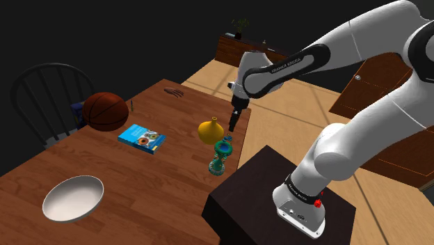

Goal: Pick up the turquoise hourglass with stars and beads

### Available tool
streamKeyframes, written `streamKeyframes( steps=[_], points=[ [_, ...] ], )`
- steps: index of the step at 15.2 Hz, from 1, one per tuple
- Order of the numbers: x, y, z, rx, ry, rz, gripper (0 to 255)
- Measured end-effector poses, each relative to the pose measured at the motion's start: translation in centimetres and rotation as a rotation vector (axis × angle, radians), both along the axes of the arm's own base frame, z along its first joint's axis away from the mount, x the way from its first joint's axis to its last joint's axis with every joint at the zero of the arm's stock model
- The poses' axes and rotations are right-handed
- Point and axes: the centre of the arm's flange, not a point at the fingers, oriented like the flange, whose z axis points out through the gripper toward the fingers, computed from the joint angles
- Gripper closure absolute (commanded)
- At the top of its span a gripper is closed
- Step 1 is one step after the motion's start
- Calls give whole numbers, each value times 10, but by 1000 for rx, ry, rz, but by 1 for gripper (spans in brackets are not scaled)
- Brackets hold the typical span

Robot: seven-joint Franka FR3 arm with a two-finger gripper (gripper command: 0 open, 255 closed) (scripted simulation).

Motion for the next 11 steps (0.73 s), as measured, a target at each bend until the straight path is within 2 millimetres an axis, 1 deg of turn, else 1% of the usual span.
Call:
streamKeyframes(
  steps=[3,5,11],
  points=[
    [14,1,-38,13,0,73,0],
    [18,3,-60,18,-1,106,0],
    [20,2,-94,19,-3,119,0]
  ],
)
